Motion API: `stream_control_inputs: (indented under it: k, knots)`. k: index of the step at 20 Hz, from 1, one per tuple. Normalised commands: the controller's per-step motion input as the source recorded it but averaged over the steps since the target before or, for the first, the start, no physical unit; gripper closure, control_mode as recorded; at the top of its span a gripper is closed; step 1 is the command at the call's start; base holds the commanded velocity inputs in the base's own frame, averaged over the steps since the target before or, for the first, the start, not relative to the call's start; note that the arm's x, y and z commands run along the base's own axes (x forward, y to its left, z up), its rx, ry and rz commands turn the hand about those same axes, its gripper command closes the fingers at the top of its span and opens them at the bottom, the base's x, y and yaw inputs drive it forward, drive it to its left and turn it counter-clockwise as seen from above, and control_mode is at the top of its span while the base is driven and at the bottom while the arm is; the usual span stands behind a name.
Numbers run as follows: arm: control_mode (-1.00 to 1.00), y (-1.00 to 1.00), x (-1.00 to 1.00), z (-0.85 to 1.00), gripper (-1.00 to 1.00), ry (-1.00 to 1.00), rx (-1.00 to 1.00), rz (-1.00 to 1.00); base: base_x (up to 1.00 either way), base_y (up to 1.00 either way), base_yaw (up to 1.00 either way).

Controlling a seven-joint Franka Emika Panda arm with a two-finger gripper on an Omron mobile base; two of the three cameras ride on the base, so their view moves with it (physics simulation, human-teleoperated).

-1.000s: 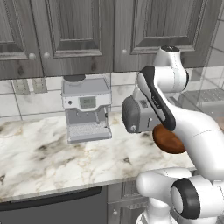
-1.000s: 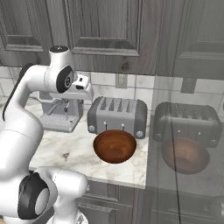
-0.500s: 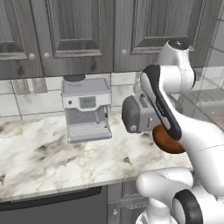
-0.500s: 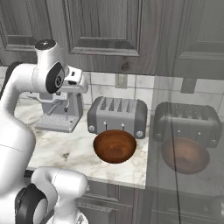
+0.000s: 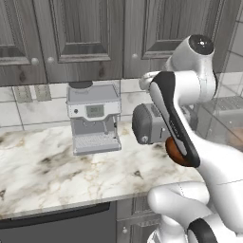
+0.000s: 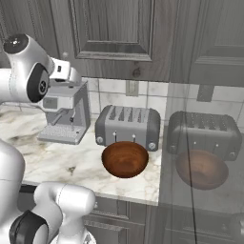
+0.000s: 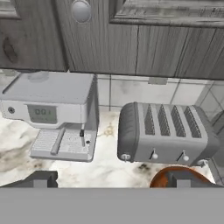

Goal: Open the cabinet and setup a tea strainer by placing it in the bowl upright.

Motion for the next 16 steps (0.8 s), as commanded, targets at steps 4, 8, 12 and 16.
stream_control_inputs:
  k: [4, 8, 12, 16]
  knots:
    - [-1.0, 0.25, -0.1, 0.92, -1.0, -0.14, 0.0, 0.0, 0.0, 0.0, 0.0]
    - [-1.0, 0.09, -0.02, 0.8, -1.0, -0.07, 0.03, 0.0, 0.0, 0.0, 0.0]
    - [-1.0, 0.02, 0.0, 0.39, -1.0, 0.0, 0.07, 0.0, 0.0, 0.0, 0.0]
    - [-1.0, 0.0, 0.14, 0.04, -1.0, 0.0, 0.02, 0.0, 0.0, 0.0, 0.0]
